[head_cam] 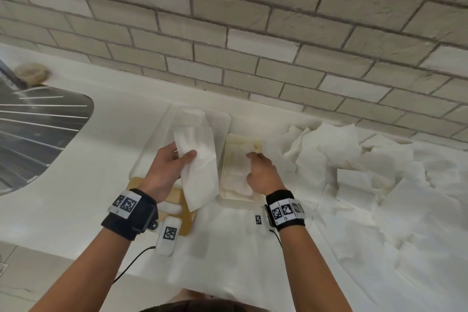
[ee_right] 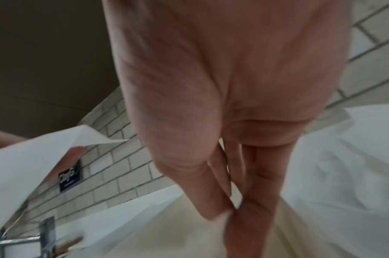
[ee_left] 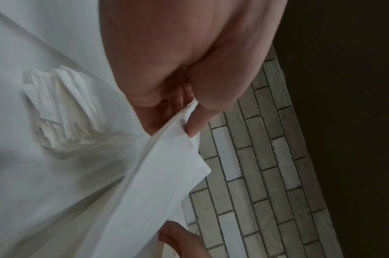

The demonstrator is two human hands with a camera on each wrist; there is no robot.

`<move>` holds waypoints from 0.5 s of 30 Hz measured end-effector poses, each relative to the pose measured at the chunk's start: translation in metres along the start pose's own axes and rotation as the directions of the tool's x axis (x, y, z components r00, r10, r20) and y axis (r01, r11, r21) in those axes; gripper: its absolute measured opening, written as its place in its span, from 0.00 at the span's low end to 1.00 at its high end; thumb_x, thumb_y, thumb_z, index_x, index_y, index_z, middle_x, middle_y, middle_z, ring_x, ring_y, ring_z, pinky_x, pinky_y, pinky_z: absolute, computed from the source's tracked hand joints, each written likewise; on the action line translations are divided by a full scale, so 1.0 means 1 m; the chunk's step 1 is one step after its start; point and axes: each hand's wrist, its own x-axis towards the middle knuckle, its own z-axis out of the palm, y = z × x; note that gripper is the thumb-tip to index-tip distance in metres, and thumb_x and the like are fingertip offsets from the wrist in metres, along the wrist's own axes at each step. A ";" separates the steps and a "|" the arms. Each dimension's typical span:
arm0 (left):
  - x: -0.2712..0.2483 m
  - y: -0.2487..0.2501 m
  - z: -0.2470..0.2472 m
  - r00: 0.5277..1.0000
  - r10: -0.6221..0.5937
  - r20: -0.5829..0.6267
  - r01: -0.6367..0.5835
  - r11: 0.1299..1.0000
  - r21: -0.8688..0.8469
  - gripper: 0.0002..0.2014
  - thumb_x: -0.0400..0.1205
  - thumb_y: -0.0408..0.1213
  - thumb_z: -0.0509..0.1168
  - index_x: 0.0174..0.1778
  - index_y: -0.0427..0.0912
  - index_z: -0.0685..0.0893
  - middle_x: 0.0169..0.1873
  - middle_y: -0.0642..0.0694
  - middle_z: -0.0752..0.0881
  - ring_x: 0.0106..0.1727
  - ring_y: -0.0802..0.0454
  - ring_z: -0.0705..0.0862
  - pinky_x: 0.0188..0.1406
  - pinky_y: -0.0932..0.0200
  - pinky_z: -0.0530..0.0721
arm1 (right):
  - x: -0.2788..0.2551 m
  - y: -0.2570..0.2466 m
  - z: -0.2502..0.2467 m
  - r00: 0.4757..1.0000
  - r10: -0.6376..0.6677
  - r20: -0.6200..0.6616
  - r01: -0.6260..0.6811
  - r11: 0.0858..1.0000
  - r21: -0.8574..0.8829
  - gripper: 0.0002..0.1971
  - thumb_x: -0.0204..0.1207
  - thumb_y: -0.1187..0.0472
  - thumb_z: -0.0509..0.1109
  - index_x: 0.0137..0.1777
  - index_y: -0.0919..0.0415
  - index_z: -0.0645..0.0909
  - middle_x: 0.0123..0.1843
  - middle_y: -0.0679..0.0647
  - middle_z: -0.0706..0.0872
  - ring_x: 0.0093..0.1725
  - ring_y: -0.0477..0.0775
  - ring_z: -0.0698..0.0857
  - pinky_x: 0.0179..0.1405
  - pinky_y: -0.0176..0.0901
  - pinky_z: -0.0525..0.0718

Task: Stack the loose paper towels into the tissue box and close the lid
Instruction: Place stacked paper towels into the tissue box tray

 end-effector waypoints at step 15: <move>0.007 0.023 0.051 0.961 0.093 0.259 -0.077 0.994 -0.073 0.16 0.93 0.33 0.65 0.77 0.41 0.82 0.68 0.43 0.92 0.68 0.44 0.92 0.68 0.44 0.89 | -0.098 -0.055 -0.038 0.896 -0.077 -0.438 0.405 0.550 0.730 0.19 0.92 0.54 0.71 0.78 0.42 0.72 0.66 0.45 0.89 0.61 0.45 0.91 0.57 0.38 0.89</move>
